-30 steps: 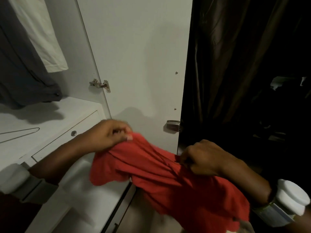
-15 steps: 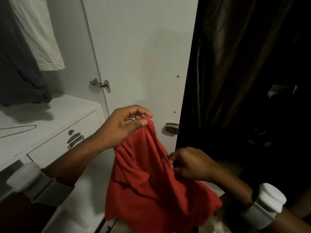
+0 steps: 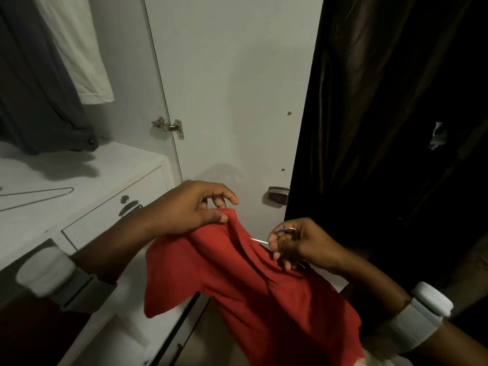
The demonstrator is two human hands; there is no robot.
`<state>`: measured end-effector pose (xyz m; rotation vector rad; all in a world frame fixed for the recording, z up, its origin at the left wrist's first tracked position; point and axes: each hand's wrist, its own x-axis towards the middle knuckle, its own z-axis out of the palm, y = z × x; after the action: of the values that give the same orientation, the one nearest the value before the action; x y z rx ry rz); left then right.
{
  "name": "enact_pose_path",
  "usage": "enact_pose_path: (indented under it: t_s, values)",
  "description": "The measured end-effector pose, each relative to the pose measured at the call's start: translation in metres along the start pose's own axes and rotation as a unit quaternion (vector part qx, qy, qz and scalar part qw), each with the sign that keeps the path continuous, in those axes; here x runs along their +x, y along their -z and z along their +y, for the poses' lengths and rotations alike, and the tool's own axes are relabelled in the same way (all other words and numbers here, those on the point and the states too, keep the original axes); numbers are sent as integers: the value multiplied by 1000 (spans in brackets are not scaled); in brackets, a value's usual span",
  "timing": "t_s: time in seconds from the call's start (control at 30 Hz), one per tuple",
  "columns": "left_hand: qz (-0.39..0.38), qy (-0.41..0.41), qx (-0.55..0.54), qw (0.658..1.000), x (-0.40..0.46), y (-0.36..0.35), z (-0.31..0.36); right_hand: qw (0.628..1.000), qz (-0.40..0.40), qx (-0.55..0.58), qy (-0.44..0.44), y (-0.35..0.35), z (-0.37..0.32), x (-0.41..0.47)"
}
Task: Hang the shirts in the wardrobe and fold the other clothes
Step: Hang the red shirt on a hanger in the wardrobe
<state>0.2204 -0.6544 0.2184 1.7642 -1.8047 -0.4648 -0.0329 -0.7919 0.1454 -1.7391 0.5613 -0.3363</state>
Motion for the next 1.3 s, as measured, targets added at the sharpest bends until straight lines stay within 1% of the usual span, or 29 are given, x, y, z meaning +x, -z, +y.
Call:
enact_pose_path:
  t_s: [0.07,0.17,0.23,0.3,0.33,0.4,0.43,0.47,0.53,0.6,0.67,0.77,0.83,0.9,0.97,1.07,1.13,1.17,1.23,1.3]
  values:
    - [1,-3,-17,1000,0,-3,1,1000,-2,-13,12,1,-6,4]
    - [39,-21,-55,998,3,-11,1,999,-27,-37,13,-10,-14,9]
    - [42,-28,-48,998,5,-12,1,998,-34,-54,16,-17,-15,15]
    - [10,-9,7,1000,3,-10,-2,998,-22,-55,20,-20,-17,20]
    - [-24,10,58,998,0,-9,-4,999,-14,-46,24,-20,-20,22]
    - [-78,40,127,988,-5,-11,-8,999,-1,-27,40,-17,-28,25]
    - [-84,40,145,985,-6,-14,-8,998,2,-21,52,-15,-33,27]
    - [-71,29,164,983,-7,-18,-6,998,4,-19,63,-14,-39,29]
    - [-15,-8,202,979,-4,-28,2,997,6,-22,77,-12,-51,35]
    - [38,-33,199,979,2,-36,14,995,-6,-47,90,-13,-59,40]
    - [60,-20,170,983,8,-36,22,993,-9,-66,98,-9,-67,40]
    - [103,39,67,992,9,-17,11,987,10,-117,105,18,-65,30]
    - [121,57,17,991,2,0,-1,980,20,-176,86,45,-49,17]
    - [133,50,-20,990,-5,12,-12,972,26,-228,56,66,-28,4]
    - [144,47,-27,988,-9,19,-21,971,54,-227,62,78,-13,0]
    - [165,32,4,986,-10,22,-28,977,79,-174,95,80,-14,-1]
    - [175,27,22,984,-9,20,-29,968,89,-207,113,79,-19,-2]
    - [178,28,31,983,-9,19,-29,957,98,-246,121,78,-20,-1]
    - [168,29,52,984,-8,15,-27,920,130,-341,143,77,-21,2]
    - [157,30,70,985,-7,10,-25,890,149,-397,168,70,-27,3]
